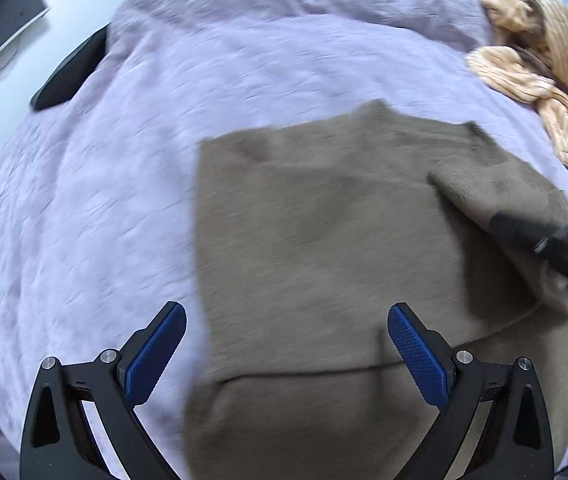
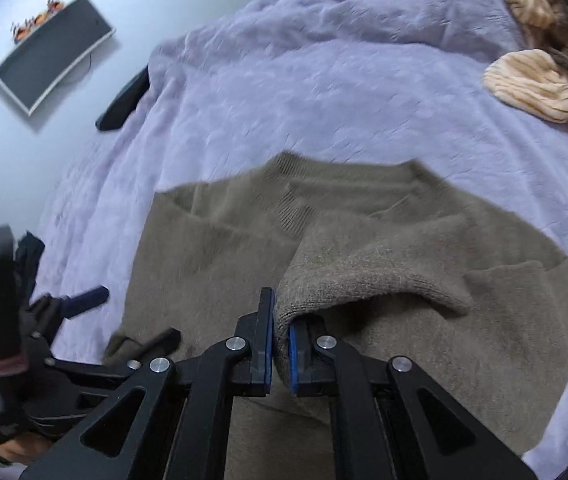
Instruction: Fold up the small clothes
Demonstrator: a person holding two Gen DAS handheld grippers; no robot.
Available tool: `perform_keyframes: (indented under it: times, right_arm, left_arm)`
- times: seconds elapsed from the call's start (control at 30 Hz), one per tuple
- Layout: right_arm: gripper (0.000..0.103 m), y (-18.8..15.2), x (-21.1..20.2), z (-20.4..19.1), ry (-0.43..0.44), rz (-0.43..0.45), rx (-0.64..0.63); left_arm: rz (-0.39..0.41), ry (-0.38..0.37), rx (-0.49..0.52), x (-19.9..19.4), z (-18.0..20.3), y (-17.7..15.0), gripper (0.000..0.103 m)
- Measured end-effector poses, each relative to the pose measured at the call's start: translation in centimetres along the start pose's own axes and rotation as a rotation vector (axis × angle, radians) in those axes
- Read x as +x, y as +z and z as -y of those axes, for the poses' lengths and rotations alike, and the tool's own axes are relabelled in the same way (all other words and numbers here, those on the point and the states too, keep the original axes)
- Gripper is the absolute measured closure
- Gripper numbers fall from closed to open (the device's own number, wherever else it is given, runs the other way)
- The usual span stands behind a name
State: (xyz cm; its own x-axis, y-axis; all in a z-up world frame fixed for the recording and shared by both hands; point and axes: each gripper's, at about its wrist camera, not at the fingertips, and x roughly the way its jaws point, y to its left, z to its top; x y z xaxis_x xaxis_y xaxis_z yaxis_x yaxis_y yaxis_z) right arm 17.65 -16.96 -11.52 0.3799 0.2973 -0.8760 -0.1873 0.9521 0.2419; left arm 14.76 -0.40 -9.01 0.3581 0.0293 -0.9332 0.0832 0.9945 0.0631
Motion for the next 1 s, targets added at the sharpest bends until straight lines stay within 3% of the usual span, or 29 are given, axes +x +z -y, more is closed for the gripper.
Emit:
perform_keyframes:
  times: [0.1, 0.23, 0.37, 0.43, 0.5, 0.6, 0.67, 0.73, 0.77, 0.8, 0.87, 1.0]
  right_arm:
    - [0.086, -1.5, 3.6, -2.1, -0.069, -0.084, -0.045]
    - [0.068, -2.2, 3.6, -2.4, -0.069, -0.105, -0.019]
    - [0.066, -2.4, 1.9, -2.1, -0.06, -0.092, 0.029]
    - [0.064, -2.2, 0.7, 0.0, -0.008, -0.066, 0.165]
    - [0.064, -2.6, 0.4, 2.8, 0.06, -0.047, 0.342]
    - [0.064, -3.2, 1.3, 6.6, 0.179, -0.028, 0.589]
    - [0.064, -3.4, 1.7, 7.5, 0.228, -0.007, 0.675]
    - [0.072, -3.1, 1.8, 8.0, 0.282, 0.031, 0.739]
    - [0.091, -2.7, 1.6, 7.7, 0.288, 0.05, 0.738]
    - [0.094, -2.1, 1.3, 7.1, 0.284, 0.065, 0.714]
    - [0.094, -0.4, 0.5, 4.7, 0.237, 0.08, 0.584]
    - [0.094, 2.7, 1.3, -4.0, 0.128, 0.025, 0.16]
  left_arm:
    - [-0.012, -0.006, -0.034, 0.1, -2.9, -0.6, 0.002]
    - [-0.022, -0.047, -0.041, 0.4, -4.2, -1.1, 0.002]
    - [-0.018, -0.097, -0.034, 0.7, -3.5, -0.8, 0.002]
    - [-0.016, -0.101, -0.013, 1.2, -2.4, -0.4, 0.002]
    - [-0.043, -0.059, 0.003, 2.6, -1.7, -0.3, 0.002]
    - [-0.086, -0.064, -0.039, 3.5, -2.3, -0.7, 0.002]
    - [-0.077, -0.067, -0.051, 3.0, -2.8, -1.0, 0.002]
    - [-0.067, -0.054, -0.039, 2.4, -3.2, -1.3, 0.002]
    - [-0.06, -0.051, -0.038, 2.0, -3.6, -1.4, 0.002]
    - [-0.052, -0.049, -0.042, 1.6, -4.1, -1.5, 0.002]
    - [-0.033, -0.044, -0.063, 0.7, -5.2, -1.8, 0.002]
    - [-0.016, -0.007, -0.115, -0.2, -7.4, -2.9, 0.002]
